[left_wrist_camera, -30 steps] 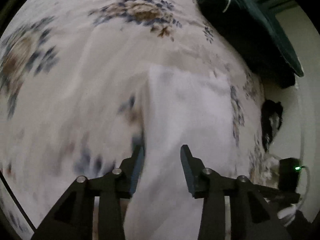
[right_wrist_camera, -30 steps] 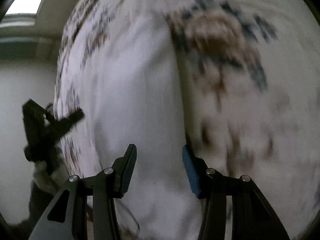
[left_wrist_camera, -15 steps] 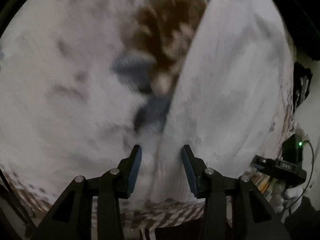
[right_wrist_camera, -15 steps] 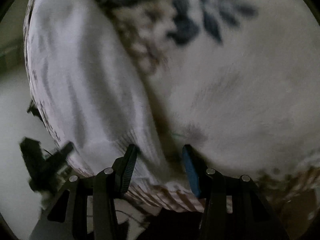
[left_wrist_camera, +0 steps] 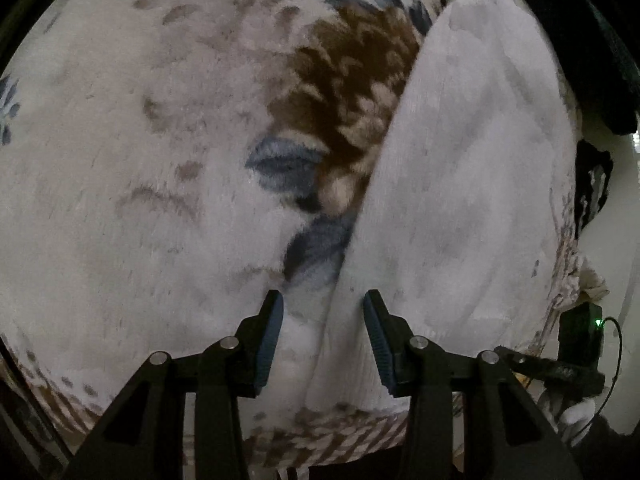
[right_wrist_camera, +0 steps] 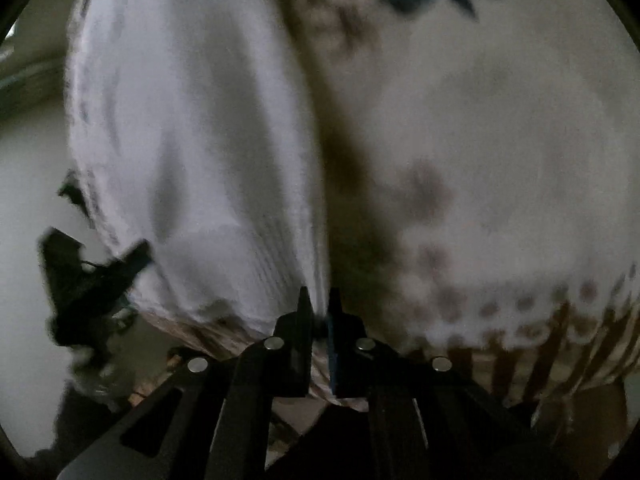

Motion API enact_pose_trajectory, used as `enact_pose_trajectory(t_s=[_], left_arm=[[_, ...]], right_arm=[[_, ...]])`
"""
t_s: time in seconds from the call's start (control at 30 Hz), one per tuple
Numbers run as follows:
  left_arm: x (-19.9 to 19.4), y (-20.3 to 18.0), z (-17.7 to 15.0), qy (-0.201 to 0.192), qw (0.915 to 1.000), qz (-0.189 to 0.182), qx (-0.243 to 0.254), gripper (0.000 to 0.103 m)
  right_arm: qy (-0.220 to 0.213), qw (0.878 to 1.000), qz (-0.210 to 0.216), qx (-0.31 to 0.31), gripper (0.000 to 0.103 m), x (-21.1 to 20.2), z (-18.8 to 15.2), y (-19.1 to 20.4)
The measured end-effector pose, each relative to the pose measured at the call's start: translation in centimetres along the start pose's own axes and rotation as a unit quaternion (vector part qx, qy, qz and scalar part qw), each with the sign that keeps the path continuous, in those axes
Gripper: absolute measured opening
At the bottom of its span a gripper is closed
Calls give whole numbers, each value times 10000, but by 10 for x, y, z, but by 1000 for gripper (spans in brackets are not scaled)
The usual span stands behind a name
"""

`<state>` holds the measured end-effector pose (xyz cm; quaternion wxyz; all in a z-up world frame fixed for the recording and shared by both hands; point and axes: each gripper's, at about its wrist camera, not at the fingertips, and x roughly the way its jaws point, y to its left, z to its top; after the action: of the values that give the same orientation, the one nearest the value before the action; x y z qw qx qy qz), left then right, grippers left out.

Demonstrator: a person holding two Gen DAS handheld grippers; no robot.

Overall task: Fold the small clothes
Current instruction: 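Grasp the sweater hem with the right gripper and lift it toward the collar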

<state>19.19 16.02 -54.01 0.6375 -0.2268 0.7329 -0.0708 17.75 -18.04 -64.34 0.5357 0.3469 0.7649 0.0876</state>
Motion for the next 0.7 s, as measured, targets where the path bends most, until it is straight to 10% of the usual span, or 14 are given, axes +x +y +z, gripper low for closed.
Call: enact_pose_trajectory(t_s=[0.03,0.1,0.3,0.53,0.57,0.6,0.7], left_arm=[[2,1,1,-2,10000,-76,21,40],[13,3,5,68,9997,-221,80,47],[35,-9,16,262,9975,-593,283,72],[36,-33,8,344,9918,-1148,441,68],[37,-35,7,315,9931,-1074,360,57],[36,-33,6,321,9934,-1068,278,20],[26,-35,7,180,9945,-1030,-10,9]], right_arm=[[9,9999,104,66,27,-4,3,-1],[-103,9995,255,170,82,-11,9,-8],[70,9950,910,396,84,26,30,-22],[224,9867,1596,234,71,55,31,4],[298,9869,1565,264,52,62,29,8],[339,9879,1479,322,30,66,31,9],[247,9881,1445,455,19,63,30,15]])
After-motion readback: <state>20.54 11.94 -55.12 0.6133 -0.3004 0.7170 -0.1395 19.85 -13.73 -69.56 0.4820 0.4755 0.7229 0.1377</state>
